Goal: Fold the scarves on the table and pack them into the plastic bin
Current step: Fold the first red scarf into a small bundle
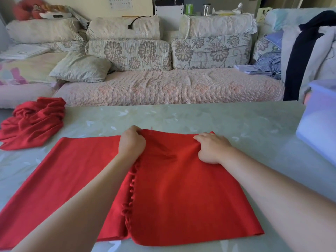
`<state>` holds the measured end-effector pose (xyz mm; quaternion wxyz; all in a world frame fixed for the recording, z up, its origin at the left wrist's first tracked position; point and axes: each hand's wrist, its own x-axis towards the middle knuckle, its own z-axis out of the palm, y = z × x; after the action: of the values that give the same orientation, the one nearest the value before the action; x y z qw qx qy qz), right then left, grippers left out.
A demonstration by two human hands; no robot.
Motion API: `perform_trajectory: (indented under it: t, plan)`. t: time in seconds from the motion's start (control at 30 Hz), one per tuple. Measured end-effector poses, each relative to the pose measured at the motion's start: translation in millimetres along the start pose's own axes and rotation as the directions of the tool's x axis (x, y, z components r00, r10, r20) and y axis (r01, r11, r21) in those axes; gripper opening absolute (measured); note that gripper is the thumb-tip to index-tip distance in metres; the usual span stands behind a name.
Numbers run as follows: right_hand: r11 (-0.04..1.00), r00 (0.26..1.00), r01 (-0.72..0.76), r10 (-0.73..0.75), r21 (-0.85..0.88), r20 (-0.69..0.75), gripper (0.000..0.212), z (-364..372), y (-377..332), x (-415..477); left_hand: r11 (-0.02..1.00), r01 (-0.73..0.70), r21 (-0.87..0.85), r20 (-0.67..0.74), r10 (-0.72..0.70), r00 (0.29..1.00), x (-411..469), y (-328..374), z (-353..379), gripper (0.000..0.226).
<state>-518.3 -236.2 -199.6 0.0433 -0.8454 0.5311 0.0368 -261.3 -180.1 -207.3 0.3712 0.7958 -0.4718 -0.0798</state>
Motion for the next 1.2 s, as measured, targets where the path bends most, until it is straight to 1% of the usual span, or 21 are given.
perform_trajectory:
  t: [0.03, 0.1, 0.17, 0.23, 0.27, 0.33, 0.43, 0.47, 0.53, 0.6, 0.63, 0.7, 0.77, 0.8, 0.83, 0.87, 0.93, 1.0, 1.1, 1.13, 1.2]
  plan:
    - [1.0, 1.0, -0.012, 0.012, -0.015, 0.007, 0.066, -0.1, -1.8, 0.1, 1.0, 0.018, 0.007, 0.025, -0.019, 1.0, 2.2, -3.5, -1.2, 0.042]
    - [0.998, 0.999, -0.038, 0.038, -0.044, -0.005, 0.059, 1.3, -6.6, 2.3, 1.0, -0.001, -0.012, 0.106, 0.002, 0.994, 3.1, -4.0, -0.5, 0.042]
    - [0.998, 0.997, -0.052, 0.048, -0.047, -0.067, 0.053, 5.8, -10.7, 6.2, 0.999, -0.048, 0.021, 0.202, 0.043, 0.978, 4.5, -0.5, 2.3, 0.039]
    - [1.0, 0.992, -0.021, 0.022, 0.006, -0.124, 0.054, 12.2, -10.7, 9.1, 0.987, -0.128, 0.093, 0.242, 0.102, 0.965, 7.4, -2.5, 6.4, 0.042]
    - [0.999, 0.993, 0.003, 0.001, 0.033, -0.122, 0.056, 16.1, -9.3, 9.4, 0.98, -0.169, 0.106, 0.23, 0.141, 0.963, 8.5, -5.8, 7.7, 0.045]
    - [0.999, 0.998, 0.021, -0.018, 0.048, -0.066, 0.061, 23.1, -3.6, 9.5, 0.975, -0.209, 0.071, 0.149, 0.197, 0.969, 11.7, -12.5, 7.9, 0.047]
    - [0.999, 1.0, -0.021, 0.021, 0.048, -0.02, 0.063, 28.0, 6.3, 12.1, 0.975, -0.219, -0.03, -0.017, 0.219, 0.976, 15.2, -12.2, 4.5, 0.04]
    - [0.998, 0.999, -0.038, 0.039, 0.053, -0.019, 0.064, 28.1, 8.4, 13.4, 0.974, -0.222, -0.045, -0.027, 0.221, 0.975, 16.5, -11.6, 4.1, 0.038]
    - [0.997, 0.998, -0.063, 0.064, 0.046, -0.022, 0.065, 29.5, 10.5, 16.4, 0.972, -0.234, -0.011, 0.039, 0.234, 0.971, 18.9, -14.9, 6.0, 0.038]
    - [0.996, 0.996, -0.081, 0.081, 0.03, -0.024, 0.063, 31.0, 10.9, 18.2, 0.961, -0.257, 0.104, 0.151, 0.24, 0.959, 18.8, -20.6, 9.1, 0.039]
    - [0.996, 0.996, -0.084, 0.084, 0.029, -0.025, 0.062, 31.2, 9.9, 18.7, 0.949, -0.269, 0.166, 0.178, 0.239, 0.954, 17.9, -22.3, 10.2, 0.038]
    - [0.998, 0.996, -0.052, 0.054, 0.031, -0.068, 0.062, 28.2, 5.2, 20.0, 0.906, -0.32, 0.278, 0.133, 0.294, 0.947, 14.4, -20.0, 11.9, 0.034]
    - [0.999, 0.99, 0.02, -0.014, 0.042, -0.137, 0.061, 25.4, -1.0, 21.2, 0.85, -0.409, 0.331, 0.056, 0.415, 0.908, 9.3, -13.5, 13.3, 0.031]
    - [0.997, 0.987, 0.051, -0.043, 0.049, -0.153, 0.06, 25.1, -2.7, 21.2, 0.817, -0.465, 0.34, 0.066, 0.473, 0.879, 7.3, -11.4, 14.2, 0.03]
    - [0.996, 0.988, 0.072, -0.063, 0.058, -0.142, 0.059, 26.4, -2.0, 21.4, 0.783, -0.515, 0.35, 0.125, 0.505, 0.854, 4.7, -10.7, 15.1, 0.031]
    - [0.995, 0.992, 0.08, -0.072, 0.066, -0.105, 0.06, 28.6, 0.7, 21.1, 0.758, -0.544, 0.36, 0.219, 0.498, 0.839, 2.3, -11.4, 16.8, 0.034]
    - [0.997, 0.999, 0.046, -0.046, 0.06, 0.003, 0.063, 32.6, 9.7, 21.3, 0.74, -0.536, 0.407, 0.406, 0.379, 0.832, -2.9, -17.4, 21.8, 0.048]
    - [0.999, 0.997, -0.026, 0.023, 0.038, 0.073, 0.068, 31.7, 18.3, 24.7, 0.742, -0.505, 0.441, 0.492, 0.271, 0.827, -5.0, -20.1, 23.4, 0.057]
    - [0.995, 0.991, -0.103, 0.104, -0.019, 0.085, 0.073, 29.3, 18.5, 28.8, 0.715, -0.489, 0.499, 0.483, 0.238, 0.842, -7.6, -17.9, 21.5, 0.06]
    - [0.992, 0.991, -0.113, 0.116, -0.046, 0.066, 0.074, 28.4, 15.5, 27.6, 0.701, -0.489, 0.519, 0.462, 0.251, 0.851, -9.5, -16.5, 19.3, 0.06]
    - [0.987, 0.993, -0.118, 0.118, -0.108, -0.008, 0.076, 26.9, 9.4, 22.3, 0.671, -0.523, 0.525, 0.418, 0.332, 0.846, -15.0, -14.2, 14.3, 0.056]
